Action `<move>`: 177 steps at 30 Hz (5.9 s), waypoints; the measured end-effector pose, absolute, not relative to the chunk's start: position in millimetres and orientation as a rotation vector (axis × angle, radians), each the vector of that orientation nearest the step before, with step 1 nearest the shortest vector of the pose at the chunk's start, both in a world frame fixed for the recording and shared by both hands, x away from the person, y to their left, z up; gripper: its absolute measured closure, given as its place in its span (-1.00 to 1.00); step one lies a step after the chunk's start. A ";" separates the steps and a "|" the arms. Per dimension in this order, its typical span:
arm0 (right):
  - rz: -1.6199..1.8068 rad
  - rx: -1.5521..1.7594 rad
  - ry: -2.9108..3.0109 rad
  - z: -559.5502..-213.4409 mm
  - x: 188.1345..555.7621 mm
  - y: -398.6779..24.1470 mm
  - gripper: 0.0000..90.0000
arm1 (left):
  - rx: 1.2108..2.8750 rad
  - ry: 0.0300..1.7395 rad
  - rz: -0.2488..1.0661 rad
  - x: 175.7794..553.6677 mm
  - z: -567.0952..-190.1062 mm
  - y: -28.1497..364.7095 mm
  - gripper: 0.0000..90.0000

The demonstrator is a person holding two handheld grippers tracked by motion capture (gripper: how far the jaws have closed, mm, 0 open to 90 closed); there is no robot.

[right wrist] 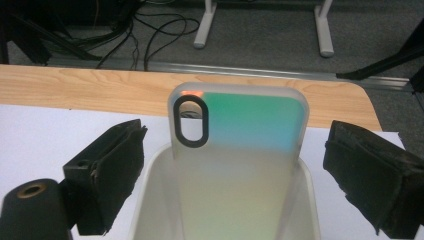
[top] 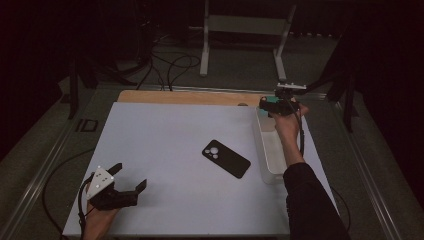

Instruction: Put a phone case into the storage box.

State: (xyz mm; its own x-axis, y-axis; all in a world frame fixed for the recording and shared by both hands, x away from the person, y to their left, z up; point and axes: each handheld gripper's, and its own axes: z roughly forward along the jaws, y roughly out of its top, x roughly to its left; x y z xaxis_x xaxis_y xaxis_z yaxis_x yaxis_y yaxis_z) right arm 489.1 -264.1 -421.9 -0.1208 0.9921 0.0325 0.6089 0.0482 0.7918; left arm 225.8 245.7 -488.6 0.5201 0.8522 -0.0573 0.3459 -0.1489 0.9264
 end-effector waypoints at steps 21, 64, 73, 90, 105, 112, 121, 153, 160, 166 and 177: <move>1.090 1.415 1.960 -410.2 430.0 -252.8 -0.79 | 1.740 1.014 0.612 226.4 -490.0 243.6 -1.00; 1.199 1.134 2.361 -419.0 382.3 -185.2 -0.79 | 1.756 1.007 0.608 226.8 -490.9 239.4 -1.00; 1.152 1.145 2.429 -430.8 382.5 -171.7 -0.79 | 1.755 1.006 0.611 226.7 -490.5 240.2 -1.00; 1.013 1.221 2.482 -452.2 379.1 -156.7 -0.79 | 1.757 1.003 0.610 226.6 -490.3 239.6 -1.00; 0.874 1.231 2.547 -469.5 379.7 -144.9 -0.79 | 1.758 1.003 0.611 226.5 -490.2 239.7 -1.00; 0.780 1.257 2.589 -482.3 384.3 -142.5 -0.79 | 1.759 1.002 0.611 226.5 -490.2 239.6 -1.00; 0.732 1.252 2.627 -489.7 385.3 -138.0 -0.80 | 1.759 1.002 0.610 226.6 -490.2 239.7 -1.00; 0.539 1.217 2.651 -503.3 389.4 -132.4 -0.80 | 1.761 1.000 0.610 226.5 -490.3 239.2 -1.00; 0.516 1.232 2.653 -504.8 390.7 -131.4 -0.81 | 1.762 1.000 0.610 226.6 -490.3 239.2 -1.00; 0.516 1.245 2.667 -505.6 391.3 -132.4 -0.81 | 1.762 0.999 0.609 226.6 -490.3 239.1 -1.00; 0.467 1.233 2.696 -508.8 388.8 -129.8 -0.80 | 1.763 1.001 0.609 226.6 -490.3 239.1 -1.00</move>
State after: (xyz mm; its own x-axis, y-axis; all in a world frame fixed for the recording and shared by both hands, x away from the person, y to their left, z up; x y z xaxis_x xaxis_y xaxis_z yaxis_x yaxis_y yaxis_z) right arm 388.8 -129.8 -508.8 -0.6544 0.7561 0.0018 0.7126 0.6160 0.3357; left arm 226.6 239.1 -490.3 0.5346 0.8442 -0.0397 0.3524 -0.1799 0.9184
